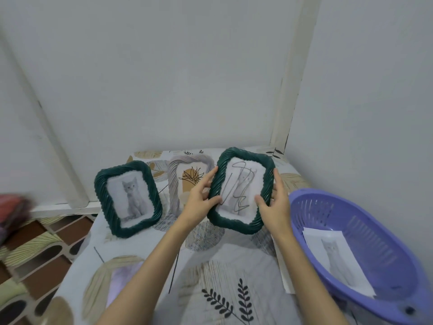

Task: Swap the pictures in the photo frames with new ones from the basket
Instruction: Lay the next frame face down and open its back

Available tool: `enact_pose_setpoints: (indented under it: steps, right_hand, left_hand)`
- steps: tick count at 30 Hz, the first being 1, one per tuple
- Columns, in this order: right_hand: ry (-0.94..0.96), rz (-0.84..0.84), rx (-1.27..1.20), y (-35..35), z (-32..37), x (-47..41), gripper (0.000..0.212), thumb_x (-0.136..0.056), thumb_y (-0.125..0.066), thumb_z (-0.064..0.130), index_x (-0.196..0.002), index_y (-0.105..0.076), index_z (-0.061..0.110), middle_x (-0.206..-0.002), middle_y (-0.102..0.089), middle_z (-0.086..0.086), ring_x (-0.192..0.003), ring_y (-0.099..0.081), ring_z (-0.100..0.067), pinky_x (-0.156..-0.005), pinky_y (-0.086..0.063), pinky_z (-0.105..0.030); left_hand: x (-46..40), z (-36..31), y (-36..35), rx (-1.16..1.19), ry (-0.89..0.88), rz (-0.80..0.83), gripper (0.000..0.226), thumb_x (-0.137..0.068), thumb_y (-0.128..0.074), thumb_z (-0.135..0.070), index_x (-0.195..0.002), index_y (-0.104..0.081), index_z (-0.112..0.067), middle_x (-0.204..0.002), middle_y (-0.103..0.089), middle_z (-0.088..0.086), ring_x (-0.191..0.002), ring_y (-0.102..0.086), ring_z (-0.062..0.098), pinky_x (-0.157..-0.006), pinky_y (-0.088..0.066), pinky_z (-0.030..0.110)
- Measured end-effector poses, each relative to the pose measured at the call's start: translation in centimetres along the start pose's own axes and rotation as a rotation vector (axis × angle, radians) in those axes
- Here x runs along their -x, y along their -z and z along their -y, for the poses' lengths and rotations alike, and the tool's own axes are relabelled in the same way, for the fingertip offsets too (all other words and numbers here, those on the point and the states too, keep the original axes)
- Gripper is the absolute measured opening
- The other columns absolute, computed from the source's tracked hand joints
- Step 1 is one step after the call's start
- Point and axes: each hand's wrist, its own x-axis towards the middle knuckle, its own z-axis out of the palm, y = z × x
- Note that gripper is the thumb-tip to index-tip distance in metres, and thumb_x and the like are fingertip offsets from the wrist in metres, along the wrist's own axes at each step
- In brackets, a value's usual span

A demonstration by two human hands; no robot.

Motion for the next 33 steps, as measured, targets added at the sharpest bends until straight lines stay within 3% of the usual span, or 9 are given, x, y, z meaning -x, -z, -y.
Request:
enact_pose_setpoints:
  steps: [3, 7, 13, 15, 18, 21, 26, 29, 33]
  right_hand:
    - [0.034, 0.085, -0.103, 1.2, 1.6, 1.5, 0.081, -0.08, -0.064, -0.005, -0.144, -0.027, 0.028, -0.127, -0.053, -0.008, -0.115, -0.056, -0.021, -0.093, -0.052, -0.031]
    - [0.061, 0.161, -0.168, 2.4, 3.3, 3.5, 0.081, -0.077, -0.067, -0.006, -0.142, -0.032, 0.028, -0.106, -0.058, -0.002, -0.091, -0.065, -0.01, -0.073, -0.053, -0.014]
    - [0.039, 0.37, -0.328, 3.5, 5.4, 6.7, 0.073, -0.087, -0.056, -0.003, -0.136, -0.028, 0.043, -0.138, -0.05, -0.002, -0.121, -0.053, -0.016, -0.102, -0.045, -0.045]
    - [0.03, 0.386, -0.338, 3.8, 5.6, 8.0, 0.073, -0.087, -0.056, -0.003, -0.134, -0.03, 0.046, -0.138, -0.05, -0.001, -0.121, -0.054, -0.014, -0.1, -0.046, -0.044]
    - [0.054, 0.333, -0.261, 3.6, 5.4, 9.8, 0.074, -0.086, -0.056, -0.005, -0.134, -0.027, 0.043, -0.143, -0.043, 0.002, -0.117, -0.055, -0.008, -0.097, -0.049, -0.037]
    - [0.022, 0.319, -0.18, 3.1, 4.6, 11.2, 0.072, -0.087, -0.058, 0.001, -0.142, -0.025, 0.031, -0.145, -0.041, 0.004, -0.116, -0.054, -0.004, -0.099, -0.047, -0.036]
    - [-0.11, 0.474, -0.163, 2.4, 4.3, 13.0, 0.036, -0.091, -0.055, 0.022, -0.119, -0.046, 0.042, -0.119, -0.062, 0.007, -0.096, -0.063, 0.005, -0.074, -0.052, -0.015]
    - [-0.293, 0.638, -0.257, 1.7, 4.2, 13.9, 0.04, -0.097, -0.039, 0.031, -0.137, -0.037, 0.025, -0.119, -0.062, 0.003, -0.092, -0.068, -0.014, -0.068, -0.056, -0.026]
    - [-0.403, 0.726, -0.384, 1.8, 4.5, 14.2, 0.046, -0.098, -0.037, 0.009, -0.143, -0.029, 0.018, -0.135, -0.05, -0.013, -0.108, -0.062, -0.029, -0.086, -0.054, -0.036]
  left_hand:
    - [2.5, -1.1, 0.7, 0.05, 0.026, -0.007, 0.075, -0.083, -0.056, 0.013, -0.128, -0.039, -0.045, -0.105, -0.055, 0.003, -0.083, -0.064, 0.016, -0.079, -0.058, 0.032]
    - [5.8, -2.3, 1.0, 0.15, 0.04, -0.042, 0.074, -0.083, -0.054, 0.013, -0.13, -0.041, -0.043, -0.109, -0.056, 0.006, -0.084, -0.066, 0.015, -0.082, -0.058, 0.035]
    - [10.3, -3.0, 1.0, 0.224, 0.068, -0.107, 0.071, -0.083, -0.057, 0.011, -0.134, -0.044, -0.037, -0.119, -0.055, 0.014, -0.106, -0.061, 0.034, -0.09, -0.053, 0.049]
    - [12.0, -2.8, 0.7, 0.193, 0.079, -0.127, 0.068, -0.083, -0.059, 0.008, -0.134, -0.043, -0.034, -0.12, -0.054, 0.013, -0.099, -0.064, 0.027, -0.086, -0.055, 0.043]
    - [14.5, -2.0, -0.3, -0.218, 0.003, -0.189, 0.065, -0.083, -0.064, -0.003, -0.137, -0.038, -0.028, -0.135, -0.045, 0.001, -0.114, -0.05, 0.014, -0.097, -0.043, 0.028]
    - [16.7, -1.9, -2.3, -0.285, -0.077, -0.1, 0.052, -0.087, -0.06, -0.028, -0.128, -0.035, -0.046, -0.135, -0.038, -0.024, -0.127, -0.037, -0.001, -0.105, -0.032, 0.016]
    - [17.6, -2.9, -4.3, 0.072, 0.081, -0.057, 0.061, -0.08, -0.04, -0.055, -0.137, -0.019, -0.049, -0.153, -0.027, -0.009, -0.138, -0.029, 0.008, -0.114, -0.029, 0.046]
    - [17.9, -2.8, -4.3, 0.088, 0.09, -0.109, 0.064, -0.089, -0.042, -0.044, -0.145, -0.013, -0.041, -0.147, -0.035, -0.006, -0.133, -0.04, 0.011, -0.111, -0.033, 0.048]
    - [18.4, -2.6, -3.1, -0.061, 0.018, -0.158, 0.068, -0.092, -0.041, 0.007, -0.14, -0.021, -0.037, -0.148, -0.037, -0.001, -0.132, -0.043, 0.016, -0.111, -0.034, 0.044]
